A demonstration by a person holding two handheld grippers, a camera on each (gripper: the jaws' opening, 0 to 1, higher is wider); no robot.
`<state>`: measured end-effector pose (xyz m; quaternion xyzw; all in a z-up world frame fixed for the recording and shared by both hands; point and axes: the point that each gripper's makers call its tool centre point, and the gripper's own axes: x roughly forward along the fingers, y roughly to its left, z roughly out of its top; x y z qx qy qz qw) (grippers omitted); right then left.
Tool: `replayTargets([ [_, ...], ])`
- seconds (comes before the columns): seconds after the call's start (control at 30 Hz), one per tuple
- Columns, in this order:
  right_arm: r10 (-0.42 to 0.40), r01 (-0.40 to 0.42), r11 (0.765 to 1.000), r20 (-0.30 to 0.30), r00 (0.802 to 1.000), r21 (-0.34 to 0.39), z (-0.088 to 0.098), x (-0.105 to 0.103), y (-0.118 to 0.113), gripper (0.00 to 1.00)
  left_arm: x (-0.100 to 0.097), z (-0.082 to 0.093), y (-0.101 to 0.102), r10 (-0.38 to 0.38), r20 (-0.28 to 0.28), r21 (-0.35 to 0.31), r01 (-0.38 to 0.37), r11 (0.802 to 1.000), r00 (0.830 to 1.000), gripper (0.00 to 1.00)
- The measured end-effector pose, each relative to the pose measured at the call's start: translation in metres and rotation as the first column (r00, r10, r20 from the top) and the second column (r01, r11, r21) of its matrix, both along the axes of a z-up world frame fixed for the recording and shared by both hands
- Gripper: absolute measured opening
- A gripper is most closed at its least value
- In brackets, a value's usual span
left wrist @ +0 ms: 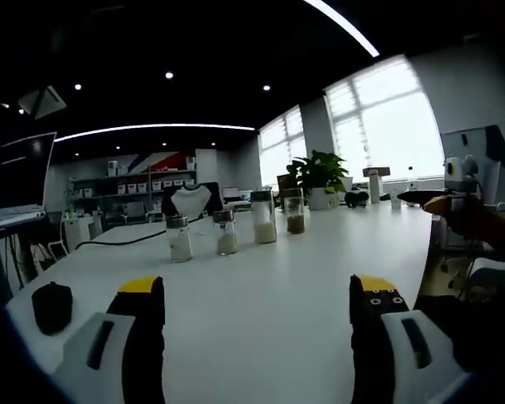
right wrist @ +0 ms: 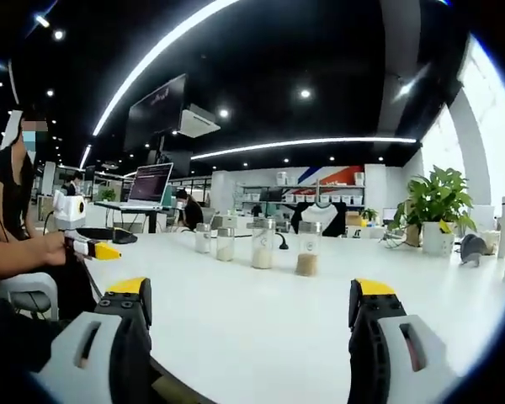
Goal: Rotate the seasoning bottle until the label or dispensing opening points toward the visible target arrow and the bottle remains upright within the marked orientation range
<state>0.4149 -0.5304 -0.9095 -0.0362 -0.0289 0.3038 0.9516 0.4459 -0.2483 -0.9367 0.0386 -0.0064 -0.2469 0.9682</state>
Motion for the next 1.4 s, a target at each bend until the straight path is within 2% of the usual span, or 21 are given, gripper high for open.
replayTargets([
  [0.17, -0.014, 0.014, 1.0, -0.023, 1.0, 0.005, -0.006, -0.002, -0.005, 1.0, 0.0, 0.002, 0.0, 0.0, 0.0, -0.01, 0.0, 1.0, 1.0, 0.97],
  [0.3, -0.027, 0.027, 0.999, -0.004, 1.0, 0.018, 0.003, 0.001, -0.012, 1.0, 0.001, 0.005, -0.003, -0.012, -0.017, -0.008, 0.012, 1.0, 1.0, 1.0],
  [0.37, -0.039, 0.039, 0.999, 0.006, 0.999, -0.017, 0.002, 0.002, -0.013, 1.0, 0.005, 0.007, -0.004, -0.012, -0.035, -0.023, 0.011, 1.0, 0.999, 1.0],
  [0.47, -0.025, 0.025, 0.997, 0.001, 1.0, -0.071, -0.003, 0.0, -0.007, 1.0, 0.01, 0.014, -0.006, -0.019, -0.024, -0.022, 0.018, 1.0, 1.0, 1.0],
  [0.63, -0.011, 0.009, 0.996, -0.02, 1.0, -0.085, -0.005, -0.002, -0.005, 1.0, 0.022, 0.019, -0.001, 0.004, -0.02, -0.033, -0.004, 0.999, 1.0, 1.0],
  [0.83, 0.003, -0.002, 0.997, 0.006, 1.0, -0.079, 0.006, -0.005, -0.003, 1.0, 0.031, 0.025, 0.006, 0.024, -0.041, -0.039, -0.026, 0.999, 0.999, 1.0],
  [1.0, 0.016, -0.017, 0.993, -0.011, 1.0, -0.119, -0.003, -0.006, 0.003, 1.0, 0.04, 0.031, 0.011, 0.032, -0.037, -0.041, -0.034, 0.999, 0.999, 0.99],
  [1.2, 0.016, -0.016, 0.997, -0.007, 1.0, -0.078, 0.004, -0.005, 0.0, 1.0, 0.057, 0.034, 0.012, 0.035, -0.032, 0.001, -0.035, 0.999, 0.999, 0.97],
  [1.3, 0.007, -0.01, 0.998, -0.035, 0.999, -0.058, -0.001, -0.002, -0.003, 1.0, 0.071, 0.034, 0.013, 0.063, -0.029, 0.008, -0.063, 0.998, 0.998, 0.92],
  [1.4, -0.005, 0.003, 0.999, -0.038, 0.999, -0.053, -0.002, -0.001, -0.008, 1.0, 0.082, 0.034, 0.012, 0.088, -0.031, 0.013, -0.087, 0.996, 0.996, 0.91],
])
